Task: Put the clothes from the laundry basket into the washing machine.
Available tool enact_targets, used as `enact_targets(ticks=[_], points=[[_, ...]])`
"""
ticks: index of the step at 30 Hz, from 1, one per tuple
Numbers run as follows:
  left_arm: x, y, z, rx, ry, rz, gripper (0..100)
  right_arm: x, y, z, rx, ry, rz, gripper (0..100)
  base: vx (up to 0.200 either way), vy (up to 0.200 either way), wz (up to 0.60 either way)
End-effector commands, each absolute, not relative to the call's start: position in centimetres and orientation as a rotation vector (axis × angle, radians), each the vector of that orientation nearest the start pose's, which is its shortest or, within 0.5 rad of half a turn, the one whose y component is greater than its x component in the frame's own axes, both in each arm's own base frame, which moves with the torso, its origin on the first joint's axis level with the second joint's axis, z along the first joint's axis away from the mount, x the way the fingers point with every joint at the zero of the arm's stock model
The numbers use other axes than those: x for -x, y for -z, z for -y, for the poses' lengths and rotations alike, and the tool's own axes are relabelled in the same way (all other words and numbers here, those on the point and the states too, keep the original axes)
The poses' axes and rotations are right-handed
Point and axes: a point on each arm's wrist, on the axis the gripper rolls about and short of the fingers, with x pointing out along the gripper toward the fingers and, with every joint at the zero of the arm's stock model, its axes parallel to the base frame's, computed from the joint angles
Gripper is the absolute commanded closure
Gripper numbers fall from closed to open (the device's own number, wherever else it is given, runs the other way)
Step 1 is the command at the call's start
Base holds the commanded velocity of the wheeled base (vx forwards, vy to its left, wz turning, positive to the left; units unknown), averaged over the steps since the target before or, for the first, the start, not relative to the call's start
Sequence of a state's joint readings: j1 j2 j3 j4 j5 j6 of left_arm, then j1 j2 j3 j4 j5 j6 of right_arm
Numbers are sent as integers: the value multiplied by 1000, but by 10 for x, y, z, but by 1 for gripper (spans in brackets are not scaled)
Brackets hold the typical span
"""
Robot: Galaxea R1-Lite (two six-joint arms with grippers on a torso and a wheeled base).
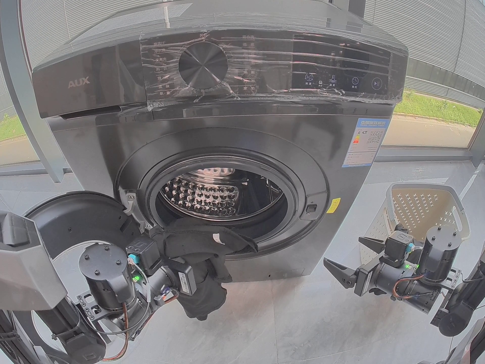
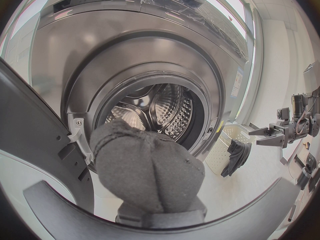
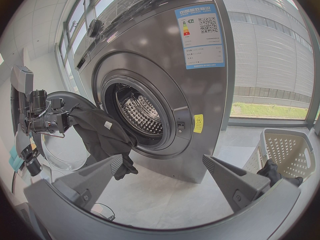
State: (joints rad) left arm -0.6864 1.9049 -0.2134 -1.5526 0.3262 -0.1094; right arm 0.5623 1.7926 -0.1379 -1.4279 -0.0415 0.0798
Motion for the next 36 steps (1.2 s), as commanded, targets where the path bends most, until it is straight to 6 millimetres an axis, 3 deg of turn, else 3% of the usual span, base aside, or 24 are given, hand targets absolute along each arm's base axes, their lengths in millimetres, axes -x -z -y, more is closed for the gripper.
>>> enact_targets(ticks=[1, 15, 21, 24, 27, 28, 36], points=[[-200, -85, 156, 39, 355, -145, 100, -192, -89, -120, -9, -510, -241, 0, 200, 0, 0], [-195, -87, 161, 40, 382, -140, 100, -192, -88, -120, -9, -509, -246, 0, 29, 0, 0], [-178, -100, 176, 59, 463, -93, 100, -193, -91, -121, -12, -514, -228, 0, 0, 0, 0], [-186, -103, 184, 77, 474, -73, 100, -194, -92, -122, -13, -514, -223, 0, 0, 0, 0], [-210, -96, 196, 84, 447, -60, 100, -194, -91, -122, -11, -515, -229, 0, 0, 0, 0], [-226, -89, 199, 81, 418, -62, 100, -193, -92, -123, -12, -520, -223, 0, 0, 0, 0], [-267, -58, 209, 109, 429, -101, 100, -190, -92, -125, -10, -532, -225, 0, 0, 0, 0]])
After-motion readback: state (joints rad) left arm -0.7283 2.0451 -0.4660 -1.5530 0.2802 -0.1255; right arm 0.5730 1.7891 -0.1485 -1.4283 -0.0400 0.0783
